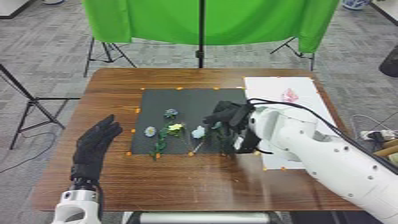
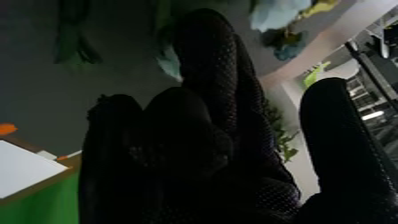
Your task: Arrange flowers
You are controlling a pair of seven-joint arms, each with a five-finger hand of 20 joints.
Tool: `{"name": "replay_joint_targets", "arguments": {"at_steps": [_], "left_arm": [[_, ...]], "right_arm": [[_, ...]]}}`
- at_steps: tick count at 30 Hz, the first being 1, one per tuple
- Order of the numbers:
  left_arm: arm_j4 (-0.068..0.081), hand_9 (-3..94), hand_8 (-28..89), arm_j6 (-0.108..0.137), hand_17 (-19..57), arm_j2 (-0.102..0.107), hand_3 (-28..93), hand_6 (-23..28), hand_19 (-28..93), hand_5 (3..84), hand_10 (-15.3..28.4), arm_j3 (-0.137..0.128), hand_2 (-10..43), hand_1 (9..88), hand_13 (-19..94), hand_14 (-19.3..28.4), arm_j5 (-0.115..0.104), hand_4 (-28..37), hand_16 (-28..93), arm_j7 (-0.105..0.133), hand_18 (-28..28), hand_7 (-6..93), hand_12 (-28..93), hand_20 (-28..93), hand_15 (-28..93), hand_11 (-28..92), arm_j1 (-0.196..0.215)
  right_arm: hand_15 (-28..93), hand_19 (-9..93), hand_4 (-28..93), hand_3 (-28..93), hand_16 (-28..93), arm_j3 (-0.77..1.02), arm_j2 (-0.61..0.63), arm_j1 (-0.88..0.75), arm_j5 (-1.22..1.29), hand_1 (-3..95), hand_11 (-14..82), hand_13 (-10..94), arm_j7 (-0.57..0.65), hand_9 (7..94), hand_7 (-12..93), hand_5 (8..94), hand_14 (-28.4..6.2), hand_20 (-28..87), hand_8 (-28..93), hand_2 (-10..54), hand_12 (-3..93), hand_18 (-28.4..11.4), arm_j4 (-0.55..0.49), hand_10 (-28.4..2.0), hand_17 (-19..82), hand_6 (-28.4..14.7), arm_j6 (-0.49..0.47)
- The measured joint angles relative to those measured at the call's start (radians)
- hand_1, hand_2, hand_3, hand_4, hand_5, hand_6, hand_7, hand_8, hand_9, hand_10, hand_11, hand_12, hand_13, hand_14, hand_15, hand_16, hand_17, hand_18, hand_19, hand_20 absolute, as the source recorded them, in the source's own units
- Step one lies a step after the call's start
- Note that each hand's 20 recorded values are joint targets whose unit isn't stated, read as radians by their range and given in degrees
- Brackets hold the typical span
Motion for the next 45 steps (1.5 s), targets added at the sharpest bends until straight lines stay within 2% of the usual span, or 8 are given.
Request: {"name": "replay_joint_targets", "arguments": {"at_steps": [20, 29, 38, 45], "left_arm": [[-0.001, 42.9, -5, 0.000, 3.6, 0.000, 67, 3.1, 6, 45.3, 12.4, -0.001, -1.7, 24.8, 32, 16.5, 0.000, -23.0, 4, 0.001, 13.6, 10.5, 15, 22, 22, 14, 0.003], [0.000, 42.8, -5, -0.001, 3.6, 0.001, 67, 3.0, 6, 45.3, 12.4, 0.000, -1.6, 24.8, 32, 16.5, 0.000, -23.1, 4, 0.000, 13.6, 10.6, 15, 22, 22, 14, 0.001], [0.000, 42.8, -5, -0.001, 3.6, 0.001, 67, 3.0, 6, 45.3, 12.4, 0.000, -1.6, 24.7, 32, 16.5, 0.000, -23.0, 4, -0.002, 13.6, 10.6, 15, 22, 22, 14, 0.000], [0.000, 42.9, -5, -0.001, 3.6, 0.001, 67, 3.0, 6, 45.3, 12.4, -0.001, -1.6, 24.7, 32, 16.5, 0.000, -23.0, 4, -0.003, 13.6, 10.7, 15, 22, 22, 14, 0.001]], "right_arm": [[61, 93, -13, 52, 35, 0.083, -0.003, -0.027, -0.013, 24.3, 42.2, 93, 0.042, 88.4, 9, 65.0, -4.6, 62, -8, 17.2, 29.0, -14.1, 0.020, -14.1, 68, -2.4, 0.060], [61, 93, -13, 53, 35, 0.022, -0.010, 0.003, -0.040, 24.2, 42.4, 93, 0.002, 88.2, 9, 61.4, -4.6, 63, -8, 16.9, 29.2, -14.1, 0.012, -14.0, 68, -1.7, 0.109], [61, 93, -13, 52, 35, -0.050, -0.113, 0.085, -0.070, 24.2, 42.4, 93, 0.010, 88.2, 9, 60.8, -4.6, 63, -8, 16.8, 29.1, -14.1, 0.116, -14.1, 68, -1.8, 0.062], [61, 93, -13, 52, 35, -0.061, -0.115, 0.074, -0.075, 24.4, 42.4, 93, 0.040, 88.1, 9, 61.2, -4.6, 63, -8, 16.8, 29.1, -14.1, 0.126, -14.1, 68, -1.8, 0.030]]}}
